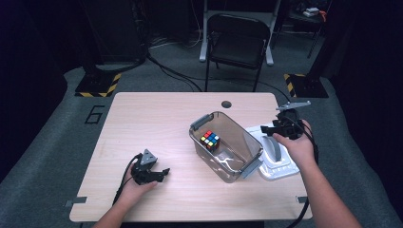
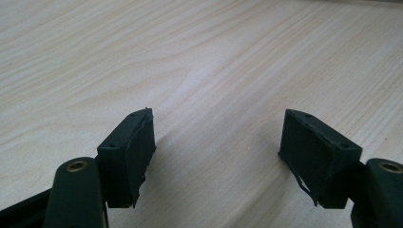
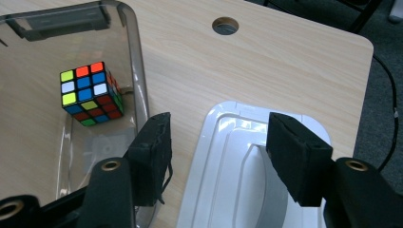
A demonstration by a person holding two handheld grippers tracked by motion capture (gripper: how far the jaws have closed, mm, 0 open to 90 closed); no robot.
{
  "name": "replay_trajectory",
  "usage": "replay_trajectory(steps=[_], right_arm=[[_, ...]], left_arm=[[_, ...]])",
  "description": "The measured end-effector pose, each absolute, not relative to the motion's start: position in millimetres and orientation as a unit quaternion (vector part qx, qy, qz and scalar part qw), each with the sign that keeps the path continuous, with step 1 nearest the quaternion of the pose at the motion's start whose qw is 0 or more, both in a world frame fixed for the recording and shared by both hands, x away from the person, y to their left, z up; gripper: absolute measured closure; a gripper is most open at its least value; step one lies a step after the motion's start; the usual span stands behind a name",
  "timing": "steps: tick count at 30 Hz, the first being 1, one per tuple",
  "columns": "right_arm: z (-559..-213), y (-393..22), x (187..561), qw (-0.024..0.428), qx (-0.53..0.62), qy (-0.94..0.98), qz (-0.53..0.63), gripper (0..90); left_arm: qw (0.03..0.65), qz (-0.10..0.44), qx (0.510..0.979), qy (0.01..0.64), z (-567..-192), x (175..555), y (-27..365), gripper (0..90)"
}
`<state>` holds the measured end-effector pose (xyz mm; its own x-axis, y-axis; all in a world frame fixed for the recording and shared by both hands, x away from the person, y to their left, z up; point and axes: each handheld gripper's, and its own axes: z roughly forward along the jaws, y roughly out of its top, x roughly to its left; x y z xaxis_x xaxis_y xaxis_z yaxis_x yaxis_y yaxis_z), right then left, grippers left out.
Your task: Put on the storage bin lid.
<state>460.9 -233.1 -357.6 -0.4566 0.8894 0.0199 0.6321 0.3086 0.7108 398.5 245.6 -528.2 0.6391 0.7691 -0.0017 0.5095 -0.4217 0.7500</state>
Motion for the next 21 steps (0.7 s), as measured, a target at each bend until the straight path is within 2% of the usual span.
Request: replay_trajectory(steps=[21], right_arm=[[-384, -244, 474, 0.197, 0.510, 0.777, 0.314, 41.6]], left_arm=[[0.373, 0.180, 0.824, 0.387, -529, 399, 245, 27.2]])
